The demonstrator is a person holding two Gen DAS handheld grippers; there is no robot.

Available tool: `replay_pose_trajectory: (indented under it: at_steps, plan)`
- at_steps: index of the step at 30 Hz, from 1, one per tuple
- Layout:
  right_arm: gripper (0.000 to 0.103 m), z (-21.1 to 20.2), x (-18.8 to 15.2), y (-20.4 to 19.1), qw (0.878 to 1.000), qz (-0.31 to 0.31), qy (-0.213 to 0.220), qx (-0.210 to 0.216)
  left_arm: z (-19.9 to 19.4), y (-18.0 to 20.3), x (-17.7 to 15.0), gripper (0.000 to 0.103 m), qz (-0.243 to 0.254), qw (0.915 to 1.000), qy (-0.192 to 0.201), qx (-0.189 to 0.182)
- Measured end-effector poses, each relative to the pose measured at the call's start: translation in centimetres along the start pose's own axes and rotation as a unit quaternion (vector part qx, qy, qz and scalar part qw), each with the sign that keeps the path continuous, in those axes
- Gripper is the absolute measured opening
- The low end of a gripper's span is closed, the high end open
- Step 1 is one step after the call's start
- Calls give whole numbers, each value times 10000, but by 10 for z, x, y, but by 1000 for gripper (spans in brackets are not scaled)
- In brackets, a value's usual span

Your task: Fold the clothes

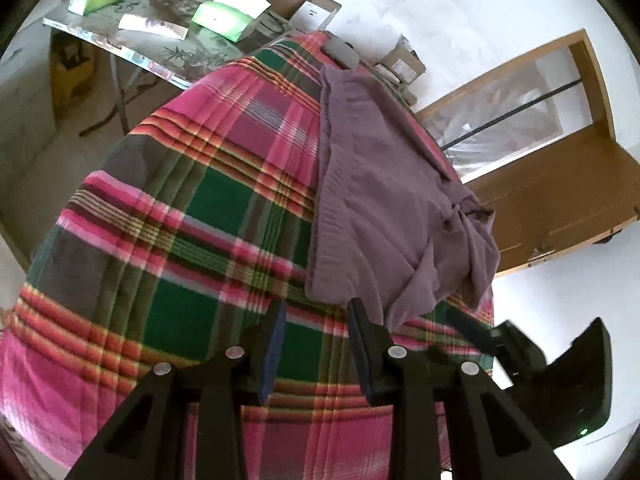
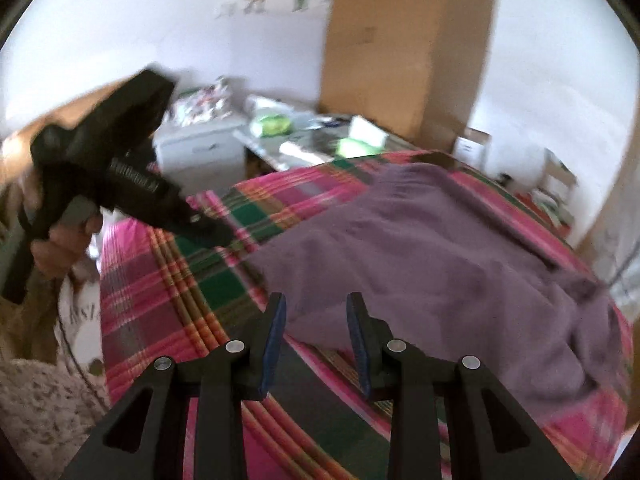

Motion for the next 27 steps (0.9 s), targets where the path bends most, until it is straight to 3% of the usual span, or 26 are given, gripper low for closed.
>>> replay_pose_trajectory:
  at_steps: [2, 7, 13, 22, 27]
  plan:
    - [33, 21, 6, -15, 9996, -100, -127, 220, 5, -3, 2, 32, -77, 9999, -94, -75]
    - [39, 48, 11, -38, 9984, -425, -240, 292, 20, -6, 10, 32, -315, 9979, -318, -468]
    - [39, 69, 16, -44, 9967, -718, -363, -69, 30, -3, 20, 32, -444, 9951, -418, -778]
    - [38, 79, 15, -50, 9930, -1068, -365, -336, 21, -8, 34, 32, -494, 9951, -213, -824]
    - [20, 78, 15, -51, 9936, -1039, -321, -301, 21, -15, 42, 32, -591, 9949, -159, -804]
Point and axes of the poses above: each gripper's, at about its wrist camera, not at the fingertips, and z roughly the way its jaws point, y to its right, x to its top, the point moved 5 cm from there along z, roughly the way its jaws point, and after that the axes turned 10 degrees about -x, right-handed, at the moved point
